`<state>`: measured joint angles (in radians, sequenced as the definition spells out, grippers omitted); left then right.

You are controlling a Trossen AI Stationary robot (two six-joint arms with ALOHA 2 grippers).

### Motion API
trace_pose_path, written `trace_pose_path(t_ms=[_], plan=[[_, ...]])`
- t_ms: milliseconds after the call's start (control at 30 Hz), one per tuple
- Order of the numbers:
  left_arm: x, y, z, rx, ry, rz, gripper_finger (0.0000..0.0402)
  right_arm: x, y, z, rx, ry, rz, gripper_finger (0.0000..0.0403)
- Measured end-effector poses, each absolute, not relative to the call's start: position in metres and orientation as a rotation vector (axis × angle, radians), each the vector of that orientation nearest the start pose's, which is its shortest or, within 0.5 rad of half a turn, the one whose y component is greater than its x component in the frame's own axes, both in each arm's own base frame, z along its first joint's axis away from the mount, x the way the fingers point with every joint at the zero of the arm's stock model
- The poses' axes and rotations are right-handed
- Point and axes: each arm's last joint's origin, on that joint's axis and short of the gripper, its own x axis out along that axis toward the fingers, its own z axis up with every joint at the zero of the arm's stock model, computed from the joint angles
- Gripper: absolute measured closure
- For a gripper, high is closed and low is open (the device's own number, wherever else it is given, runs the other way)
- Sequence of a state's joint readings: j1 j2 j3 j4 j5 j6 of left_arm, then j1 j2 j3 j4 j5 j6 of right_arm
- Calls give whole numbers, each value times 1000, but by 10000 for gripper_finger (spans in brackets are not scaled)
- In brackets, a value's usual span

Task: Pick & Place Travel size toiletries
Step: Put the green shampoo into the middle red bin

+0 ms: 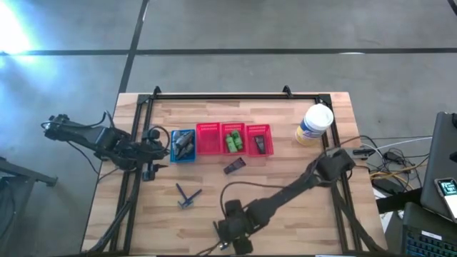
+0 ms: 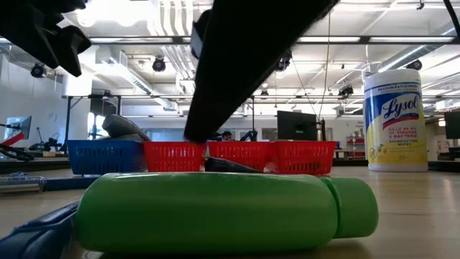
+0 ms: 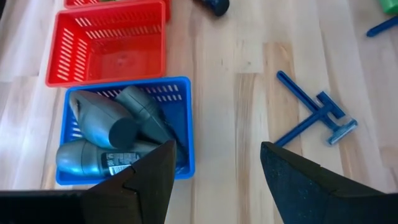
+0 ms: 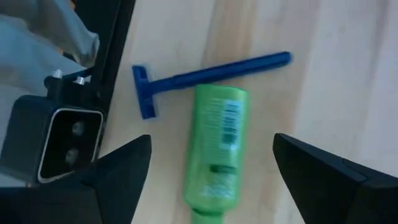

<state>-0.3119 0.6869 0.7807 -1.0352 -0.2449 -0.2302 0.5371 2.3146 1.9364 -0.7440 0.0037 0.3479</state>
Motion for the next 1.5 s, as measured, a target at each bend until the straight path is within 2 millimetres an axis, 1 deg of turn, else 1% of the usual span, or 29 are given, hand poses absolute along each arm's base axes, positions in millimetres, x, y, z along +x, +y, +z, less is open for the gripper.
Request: trace_pose_path(t_ms=[67, 167, 233, 333, 467, 600, 700, 767, 833, 933, 967, 1033, 1067, 1167, 1233, 1333, 1433, 1500], plan=[[108, -27, 276, 47, 910, 43, 163, 421, 258, 167, -6, 1164, 252, 66], [107, -27, 275, 51, 926, 44, 163, 421, 262, 159, 25, 1168, 171, 66], [107, -27, 274, 52, 928, 44, 163, 422, 262, 155, 62, 1177, 133, 73], [107, -27, 274, 53, 933, 45, 163, 420, 256, 146, 94, 1247, 60, 93], [107, -27, 274, 54, 935, 45, 163, 416, 243, 140, 104, 1331, -15, 140], [106, -27, 273, 57, 946, 46, 163, 421, 227, 141, 124, 1364, -38, 209], [106, -27, 273, 54, 950, 49, 163, 426, 210, 146, 139, 1373, -74, 256], [106, -27, 273, 52, 950, 50, 163, 430, 193, 152, 153, 1368, -120, 258], [106, -27, 273, 52, 949, 51, 163, 432, 176, 164, 174, 1351, -183, 258], [106, -27, 273, 51, 949, 51, 163, 429, 143, 196, 251, 1309, -307, 255], [106, -27, 273, 51, 949, 51, 163, 427, 131, 206, 293, 1292, -363, 248], [106, -27, 273, 49, 949, 52, 163, 423, 105, 222, 391, 1249, -502, 230], [106, -27, 273, 47, 949, 53, 163, 421, 90, 230, 467, 1210, -577, 224], [106, -27, 273, 42, 948, 58, 163, 412, 43, 242, 761, 1121, -760, 219], [106, -27, 273, 39, 946, 65, 163, 408, 17, 240, 904, 1048, -825, 223], [106, -26, 273, 45, 943, 76, 163, 405, -14, 224, 1047, 946, -895, 230], [106, -26, 273, 47, 941, 80, 163, 406, -36, 213, 1125, 851, -905, 227], [106, -26, 273, 47, 941, 83, 163, 406, -47, 210, 1147, 817, -916, 215]])
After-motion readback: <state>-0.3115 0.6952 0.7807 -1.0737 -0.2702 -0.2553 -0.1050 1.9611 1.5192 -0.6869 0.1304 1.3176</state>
